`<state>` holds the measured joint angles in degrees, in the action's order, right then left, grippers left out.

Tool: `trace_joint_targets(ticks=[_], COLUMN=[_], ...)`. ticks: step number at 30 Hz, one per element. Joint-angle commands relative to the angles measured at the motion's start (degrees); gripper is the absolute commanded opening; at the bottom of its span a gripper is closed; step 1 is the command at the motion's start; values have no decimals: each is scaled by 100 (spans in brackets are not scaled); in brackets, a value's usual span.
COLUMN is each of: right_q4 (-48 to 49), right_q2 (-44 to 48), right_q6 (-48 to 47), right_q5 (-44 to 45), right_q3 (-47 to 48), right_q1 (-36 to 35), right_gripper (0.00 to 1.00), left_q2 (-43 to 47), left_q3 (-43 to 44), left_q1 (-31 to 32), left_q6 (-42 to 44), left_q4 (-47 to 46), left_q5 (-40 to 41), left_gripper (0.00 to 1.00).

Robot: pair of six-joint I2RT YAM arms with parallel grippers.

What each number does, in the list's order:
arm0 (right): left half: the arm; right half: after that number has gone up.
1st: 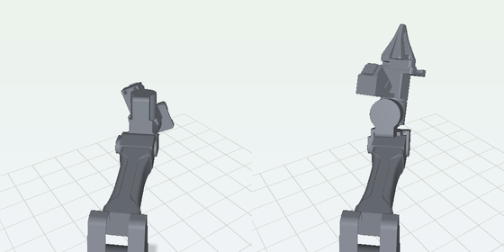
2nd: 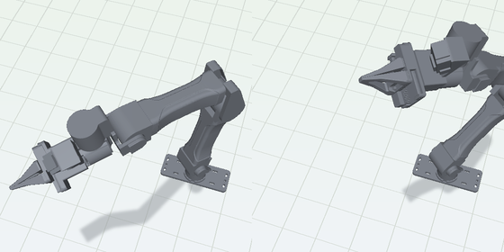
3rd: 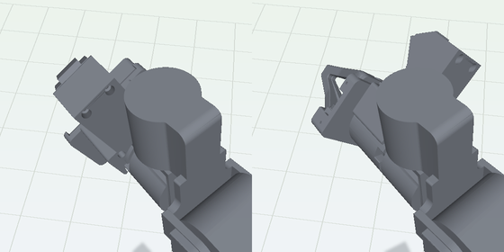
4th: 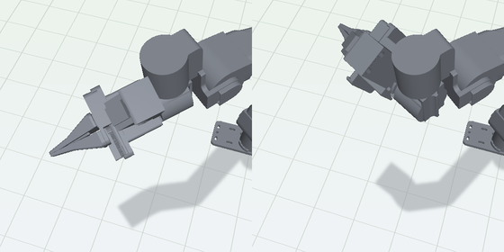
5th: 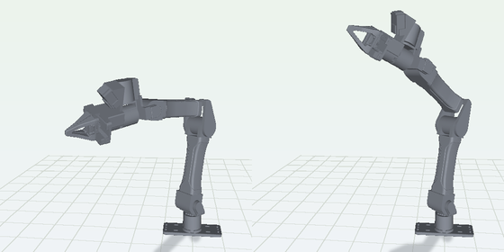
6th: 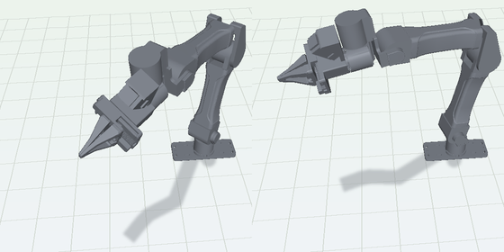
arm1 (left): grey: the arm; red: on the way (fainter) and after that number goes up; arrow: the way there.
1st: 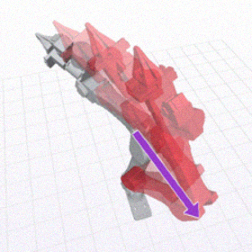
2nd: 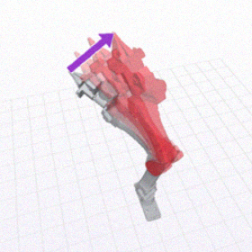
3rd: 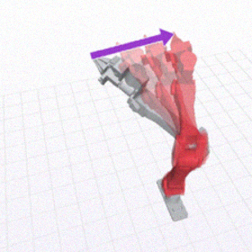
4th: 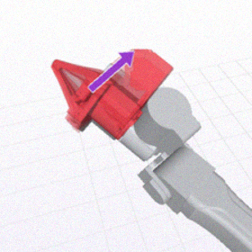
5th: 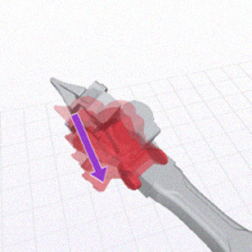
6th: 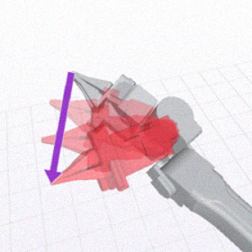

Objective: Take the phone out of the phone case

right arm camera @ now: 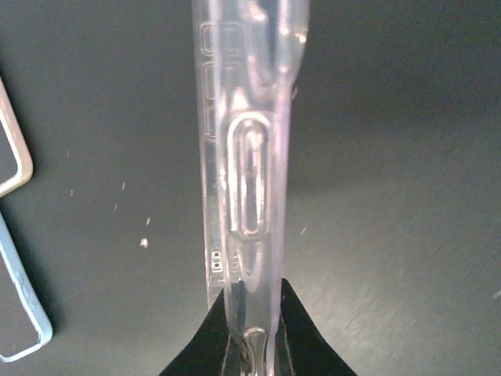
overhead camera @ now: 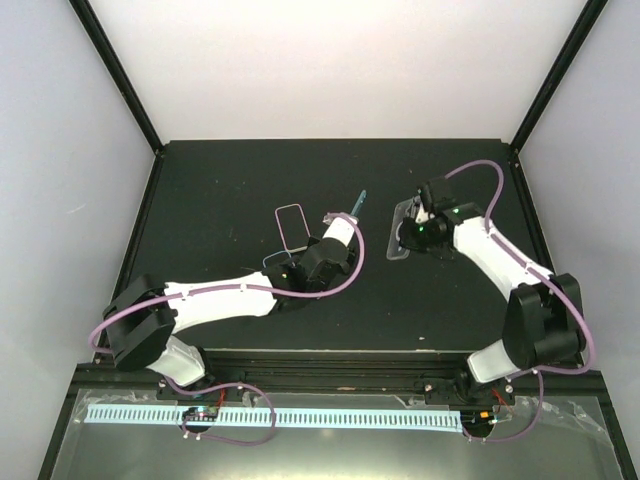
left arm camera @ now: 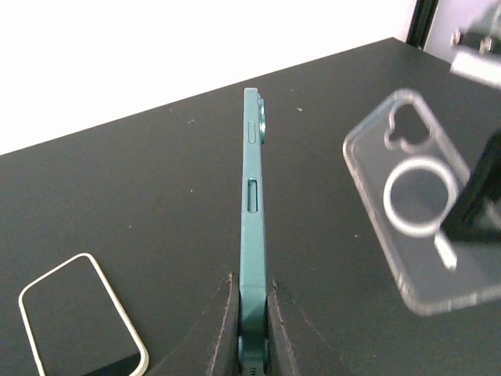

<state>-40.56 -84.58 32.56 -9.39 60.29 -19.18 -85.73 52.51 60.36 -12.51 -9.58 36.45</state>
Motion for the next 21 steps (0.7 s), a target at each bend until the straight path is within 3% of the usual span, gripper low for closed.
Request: trace_joint_targets(ticks=[1,5,9,15,21], right_q4=[-72,-576,-1433,-2219,-1691], right_q2=[-435,-1052,-1642,-2564,-2918], right_q6=[-2177,-4171,-5250,-5733,-5357], right_q5=[-242,-1577,-1808,-1932,-1845], right_q3=[801,1470,2065,2492,2393], right_q1=[779,1741,2238,2483,2643], right_gripper=[1,1,1,1,1], left_q2=[150,-167,-641,-1639,-2595], left_q3=[150,435,812,1568,2317], left_q1=[-78,-157,-245,-288,-296], left_q6=[299,809,1220,1901,2263], left_q4=[-61,136,318,601,906], left_q5=[376,777,1042,1441,1658], left_gripper=[1,2,2,2,2])
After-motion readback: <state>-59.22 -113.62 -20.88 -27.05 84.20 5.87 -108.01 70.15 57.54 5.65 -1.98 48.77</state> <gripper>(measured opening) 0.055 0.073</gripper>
